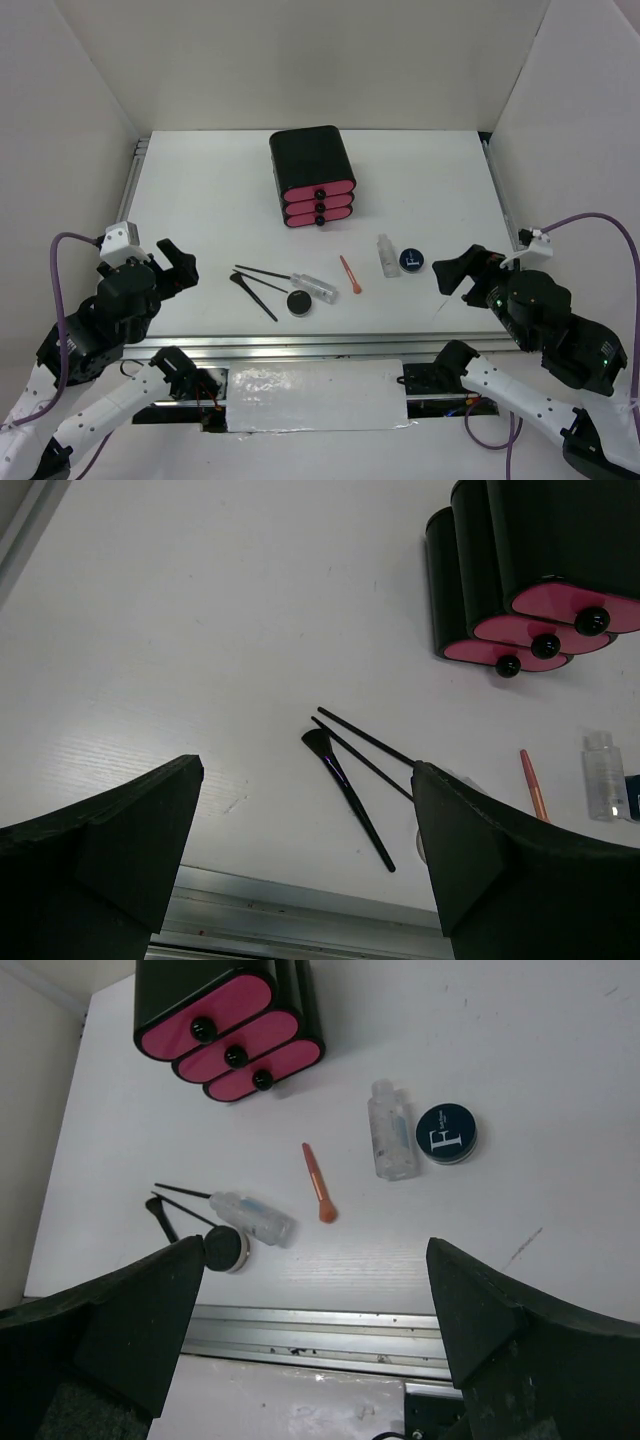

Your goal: Organize the makeup

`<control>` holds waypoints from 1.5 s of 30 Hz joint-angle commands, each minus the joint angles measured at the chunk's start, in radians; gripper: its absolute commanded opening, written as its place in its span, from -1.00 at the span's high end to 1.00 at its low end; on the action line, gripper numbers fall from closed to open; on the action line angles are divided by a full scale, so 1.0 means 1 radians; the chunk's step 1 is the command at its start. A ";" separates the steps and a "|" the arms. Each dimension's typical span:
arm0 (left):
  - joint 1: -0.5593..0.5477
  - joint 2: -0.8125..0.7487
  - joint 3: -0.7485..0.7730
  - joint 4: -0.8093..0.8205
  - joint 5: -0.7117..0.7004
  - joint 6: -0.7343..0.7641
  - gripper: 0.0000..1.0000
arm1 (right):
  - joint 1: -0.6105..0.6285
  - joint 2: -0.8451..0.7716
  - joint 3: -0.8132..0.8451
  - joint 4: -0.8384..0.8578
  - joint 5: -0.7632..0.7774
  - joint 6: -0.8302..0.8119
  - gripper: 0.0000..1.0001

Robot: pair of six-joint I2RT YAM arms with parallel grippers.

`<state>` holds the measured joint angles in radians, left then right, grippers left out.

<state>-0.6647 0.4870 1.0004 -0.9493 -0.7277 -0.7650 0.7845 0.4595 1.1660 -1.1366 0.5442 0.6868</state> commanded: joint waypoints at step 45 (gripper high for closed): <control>-0.016 0.002 -0.017 0.104 0.086 0.085 -0.99 | -0.122 1.215 -0.194 1.338 -0.539 -0.054 -0.75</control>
<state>-0.6762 0.4862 0.9913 -0.9020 -0.6647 -0.7147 0.6727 1.7927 1.1027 -0.0273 0.1036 0.5186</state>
